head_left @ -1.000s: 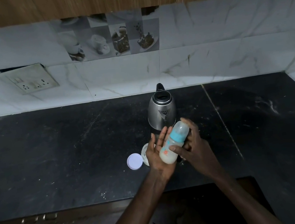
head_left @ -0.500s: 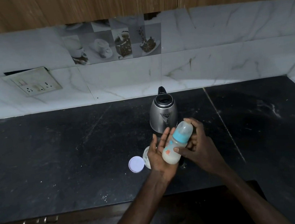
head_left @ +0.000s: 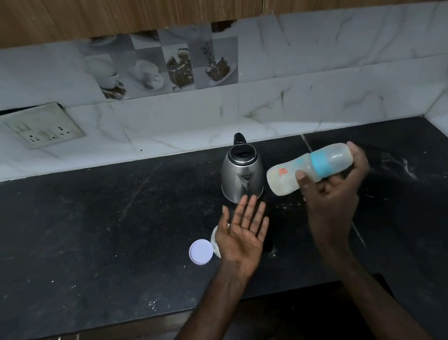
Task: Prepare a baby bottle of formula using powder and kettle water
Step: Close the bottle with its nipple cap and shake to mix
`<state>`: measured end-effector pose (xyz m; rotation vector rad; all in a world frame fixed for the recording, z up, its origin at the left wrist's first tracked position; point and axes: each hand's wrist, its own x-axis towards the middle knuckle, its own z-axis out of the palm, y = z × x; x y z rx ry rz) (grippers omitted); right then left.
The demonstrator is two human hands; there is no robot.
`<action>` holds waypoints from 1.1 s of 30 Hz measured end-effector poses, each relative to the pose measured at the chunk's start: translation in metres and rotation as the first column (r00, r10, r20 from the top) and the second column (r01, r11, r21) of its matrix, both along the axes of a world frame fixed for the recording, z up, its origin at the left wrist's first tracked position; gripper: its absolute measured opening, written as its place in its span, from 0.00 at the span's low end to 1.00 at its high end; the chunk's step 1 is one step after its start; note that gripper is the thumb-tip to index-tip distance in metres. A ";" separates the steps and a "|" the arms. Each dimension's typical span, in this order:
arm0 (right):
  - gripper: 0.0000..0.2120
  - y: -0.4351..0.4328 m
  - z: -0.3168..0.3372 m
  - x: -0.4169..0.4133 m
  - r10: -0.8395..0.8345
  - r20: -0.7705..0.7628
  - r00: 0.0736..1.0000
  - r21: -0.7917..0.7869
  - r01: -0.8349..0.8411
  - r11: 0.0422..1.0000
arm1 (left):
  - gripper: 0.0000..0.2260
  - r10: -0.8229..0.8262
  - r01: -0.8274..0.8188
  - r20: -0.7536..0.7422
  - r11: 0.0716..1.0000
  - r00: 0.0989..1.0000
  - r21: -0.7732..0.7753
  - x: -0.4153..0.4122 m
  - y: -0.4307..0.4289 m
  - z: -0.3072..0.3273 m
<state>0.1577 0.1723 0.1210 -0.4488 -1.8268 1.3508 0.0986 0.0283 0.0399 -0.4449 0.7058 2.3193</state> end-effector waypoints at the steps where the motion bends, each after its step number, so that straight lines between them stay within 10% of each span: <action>1: 0.45 -0.005 0.001 0.001 0.051 0.040 0.998 0.004 -0.051 0.999 | 0.26 -0.001 0.001 0.007 1.000 1.000 0.000 0.000 0.001 0.001; 4: 0.45 -0.018 -0.012 0.015 0.293 0.337 0.895 0.052 -0.328 0.943 | 0.27 0.004 -0.005 0.020 1.000 1.000 0.028 -0.002 0.003 0.003; 8: 0.40 -0.009 -0.012 0.017 0.033 0.113 0.993 -0.089 -0.023 0.996 | 0.27 0.002 -0.001 -0.030 1.000 1.000 0.026 -0.008 -0.003 0.002; 14: 0.44 -0.036 -0.031 0.020 0.368 0.378 0.849 -0.033 -0.385 0.922 | 0.27 -0.003 0.000 0.040 0.997 0.999 0.083 -0.003 -0.002 0.009; 27: 0.47 -0.022 -0.022 -0.001 0.443 0.451 0.775 0.085 -0.532 0.843 | 0.27 0.001 -0.003 0.024 0.997 1.000 0.074 0.003 -0.009 0.012; 33: 0.45 -0.007 0.007 -0.013 0.111 0.007 0.994 0.029 -0.111 0.993 | 0.27 0.011 -0.009 -0.029 0.999 1.000 0.052 -0.007 -0.015 0.006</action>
